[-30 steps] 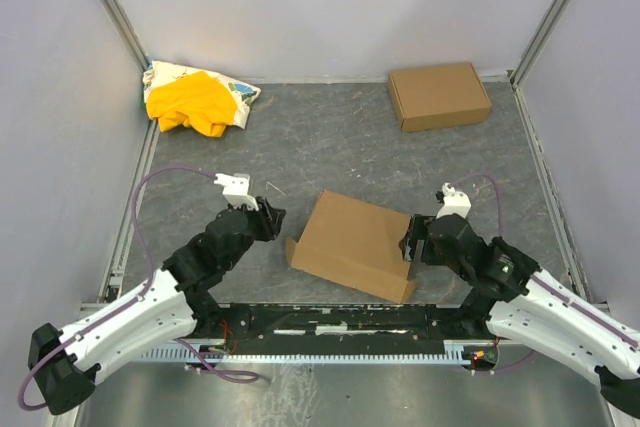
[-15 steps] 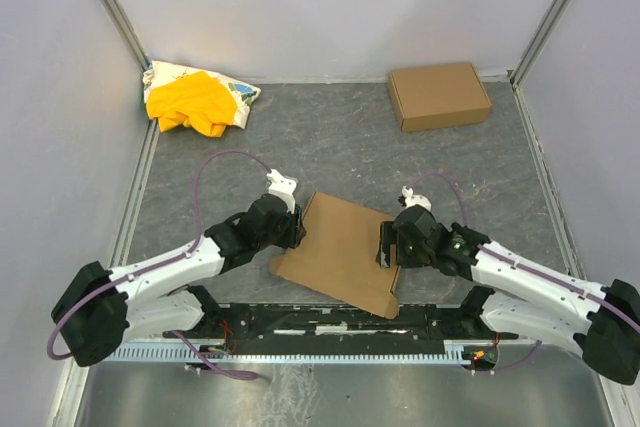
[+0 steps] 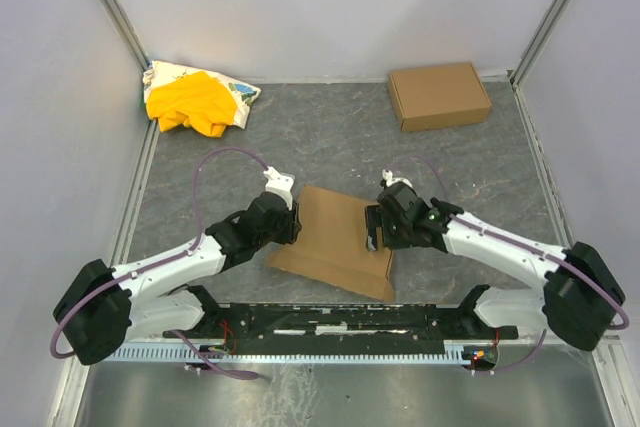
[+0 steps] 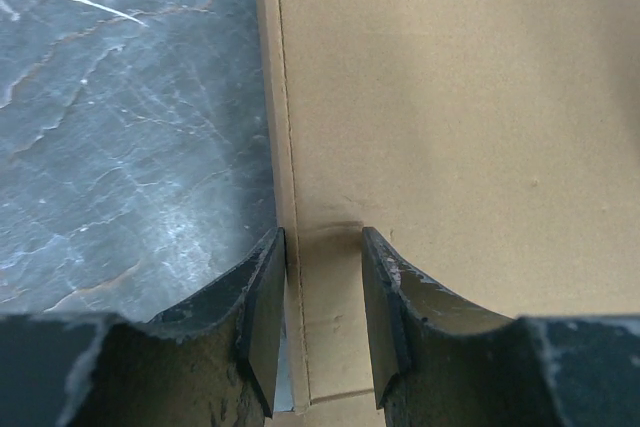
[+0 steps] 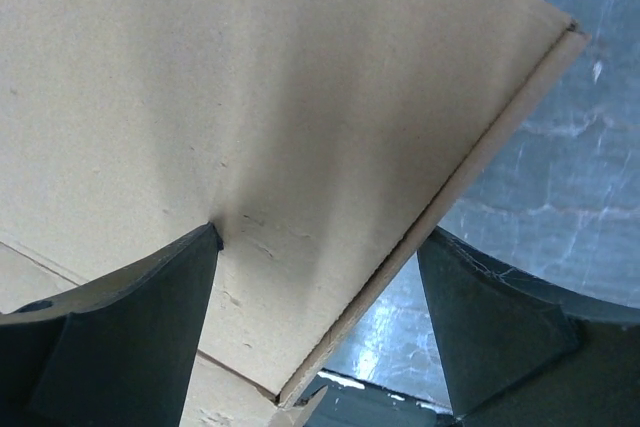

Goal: Fold the paper box

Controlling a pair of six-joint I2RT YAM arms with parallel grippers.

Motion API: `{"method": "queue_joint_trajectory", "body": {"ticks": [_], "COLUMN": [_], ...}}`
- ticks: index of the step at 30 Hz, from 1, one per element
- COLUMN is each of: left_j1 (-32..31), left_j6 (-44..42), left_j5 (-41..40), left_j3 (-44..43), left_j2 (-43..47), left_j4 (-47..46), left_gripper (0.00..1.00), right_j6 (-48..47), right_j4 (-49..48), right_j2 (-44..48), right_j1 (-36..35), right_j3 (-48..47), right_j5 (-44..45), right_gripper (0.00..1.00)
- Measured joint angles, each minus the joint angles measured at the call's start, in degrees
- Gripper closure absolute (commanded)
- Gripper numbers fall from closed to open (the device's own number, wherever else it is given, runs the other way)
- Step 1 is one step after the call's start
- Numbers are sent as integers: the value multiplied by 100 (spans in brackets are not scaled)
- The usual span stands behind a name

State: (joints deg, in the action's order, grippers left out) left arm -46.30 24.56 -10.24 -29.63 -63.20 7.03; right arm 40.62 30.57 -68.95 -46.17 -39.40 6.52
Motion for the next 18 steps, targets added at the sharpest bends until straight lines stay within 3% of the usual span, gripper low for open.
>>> {"method": "queue_joint_trajectory", "body": {"ticks": [9, 18], "left_j1": [11, 168], "left_j6": [-9, -321], "left_j5": [-525, -612], "left_j3": [-129, -1794], "left_j2": [-247, -1926], "left_j4": [-295, -1091], "left_gripper": [58, 58], "right_j6": [-828, -1353], "right_j4": [-173, -317], "right_j2": [-1307, -2778], "right_j1": [1344, 2004], "right_j3": [-1163, -2852], "right_j5": [-455, -1082], "right_gripper": [11, 10]}}
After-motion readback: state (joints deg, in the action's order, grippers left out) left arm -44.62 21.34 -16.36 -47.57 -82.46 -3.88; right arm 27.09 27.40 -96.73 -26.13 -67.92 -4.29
